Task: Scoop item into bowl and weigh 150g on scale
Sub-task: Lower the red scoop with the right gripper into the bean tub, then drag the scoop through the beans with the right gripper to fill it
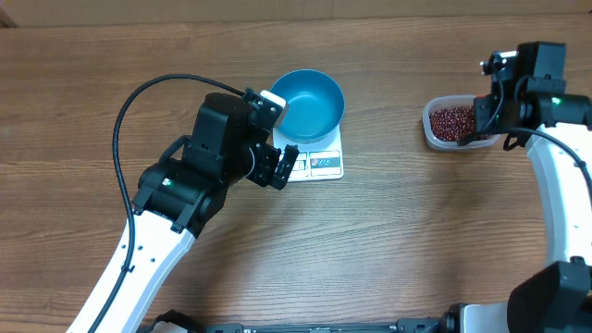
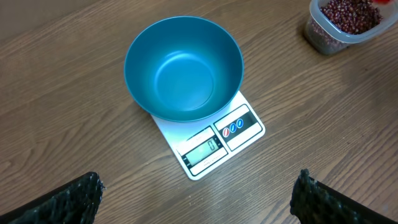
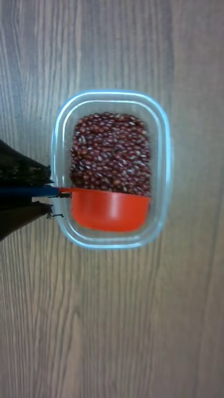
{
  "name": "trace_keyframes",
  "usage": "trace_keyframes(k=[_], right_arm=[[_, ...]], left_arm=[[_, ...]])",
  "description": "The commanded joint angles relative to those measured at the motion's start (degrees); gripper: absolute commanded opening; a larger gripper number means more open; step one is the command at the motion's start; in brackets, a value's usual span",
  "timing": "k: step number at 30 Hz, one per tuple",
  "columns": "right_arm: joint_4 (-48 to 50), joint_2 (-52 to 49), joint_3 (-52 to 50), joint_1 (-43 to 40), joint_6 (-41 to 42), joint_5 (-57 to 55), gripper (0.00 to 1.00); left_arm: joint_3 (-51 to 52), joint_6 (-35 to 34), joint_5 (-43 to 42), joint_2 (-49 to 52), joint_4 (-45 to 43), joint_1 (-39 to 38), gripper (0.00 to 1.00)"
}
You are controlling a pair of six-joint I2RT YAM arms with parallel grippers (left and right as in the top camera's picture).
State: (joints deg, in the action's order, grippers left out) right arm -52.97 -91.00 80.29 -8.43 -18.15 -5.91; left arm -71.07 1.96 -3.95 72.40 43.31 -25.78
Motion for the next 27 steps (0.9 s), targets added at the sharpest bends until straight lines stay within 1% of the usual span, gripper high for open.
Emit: trace_keyframes(k=[1,12,21,27], right_arm=[[1.95,-2.25,-2.25,0.13,-0.52,0.68,0.04],[1.88,-3.91,-2.71,0.15,-0.04,0.98,0.04],[3.06,-5.27,-6.47,0.15,0.13,6.14,0.04],[3.85,-5.68,-7.63,0.15,5.38,7.85,0.04]], left_arm=[[0.59,1.05,-0.55,0.35,-0.04,0.15,1.00],[0.59,1.05,-0.57,0.35,-0.04,0.15,1.00],[0.59,1.05,-0.57,0.35,-0.04,0.15,1.00],[0.59,1.05,-0.55,0.35,-0.04,0.15,1.00]])
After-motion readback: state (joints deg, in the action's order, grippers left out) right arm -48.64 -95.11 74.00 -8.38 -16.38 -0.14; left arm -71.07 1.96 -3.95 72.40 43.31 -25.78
